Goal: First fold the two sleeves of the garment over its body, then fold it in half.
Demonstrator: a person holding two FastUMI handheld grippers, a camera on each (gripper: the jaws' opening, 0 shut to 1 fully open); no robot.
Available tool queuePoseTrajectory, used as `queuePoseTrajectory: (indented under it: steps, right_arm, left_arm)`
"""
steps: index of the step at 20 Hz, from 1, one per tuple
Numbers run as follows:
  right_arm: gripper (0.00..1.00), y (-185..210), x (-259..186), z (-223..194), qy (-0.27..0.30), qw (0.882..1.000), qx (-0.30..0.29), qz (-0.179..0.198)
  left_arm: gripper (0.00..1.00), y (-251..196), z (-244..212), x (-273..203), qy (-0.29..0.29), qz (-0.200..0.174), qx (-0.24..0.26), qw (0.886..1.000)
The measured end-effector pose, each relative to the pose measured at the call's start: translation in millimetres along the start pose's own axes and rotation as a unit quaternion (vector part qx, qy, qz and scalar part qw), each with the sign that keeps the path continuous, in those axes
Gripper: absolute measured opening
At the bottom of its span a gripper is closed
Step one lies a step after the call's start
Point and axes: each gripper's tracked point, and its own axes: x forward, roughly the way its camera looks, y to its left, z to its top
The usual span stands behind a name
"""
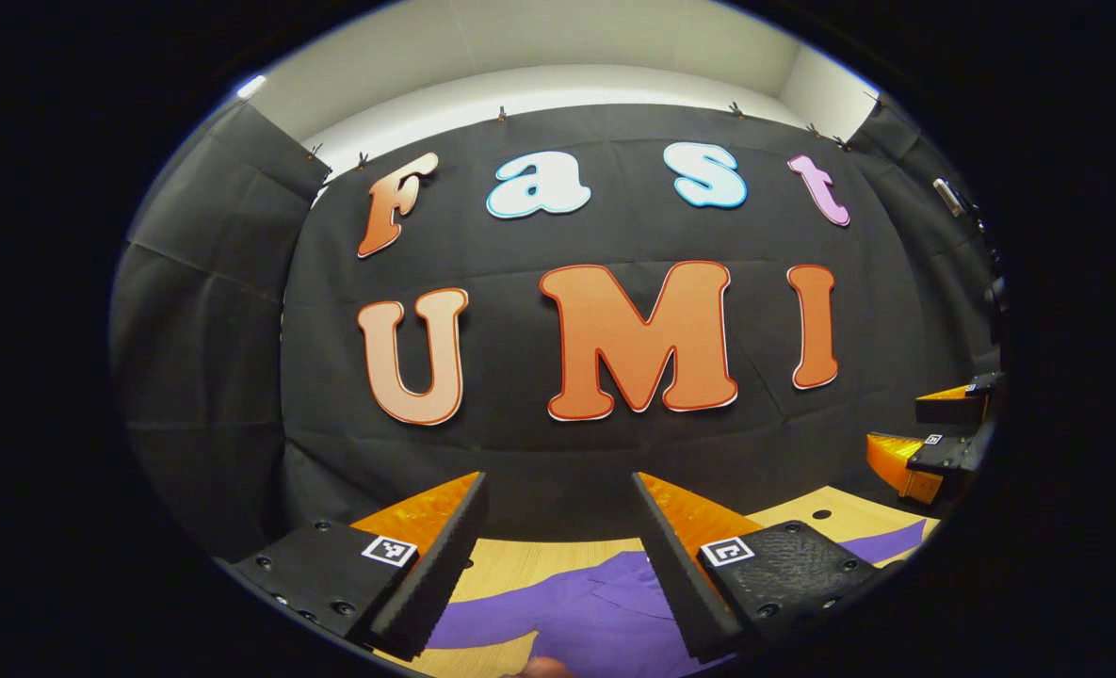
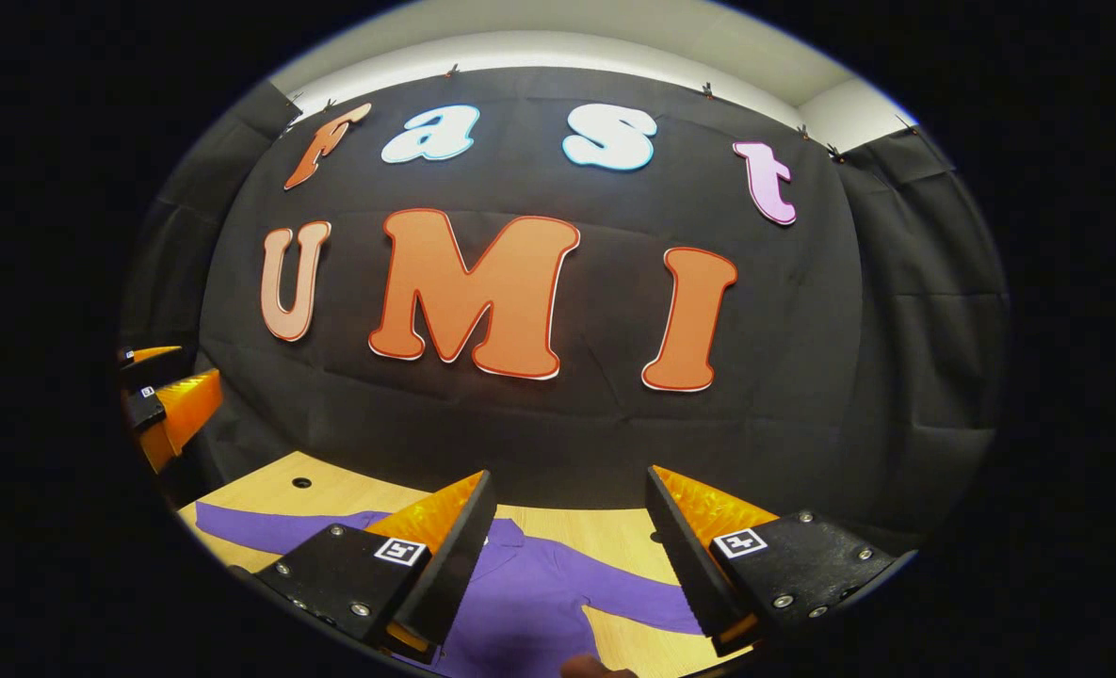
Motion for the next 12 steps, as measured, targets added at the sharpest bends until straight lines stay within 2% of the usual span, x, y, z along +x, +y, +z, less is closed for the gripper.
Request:
queuePoseTrajectory:
  steps: [5,12]
  right_arm:
    - [0.95,-19,-2,-14,0.022,0.999,-0.008,-0.023]
    - [0.95,-59,-3,-38,0.057,0.995,-0.019,-0.084]
  left_arm:
    - [0.94,-8,0,0,-0.001,-0.004,0.005,1.000]
    - [0.94,-20,0,-2,0.003,-0.011,0.008,1.000]
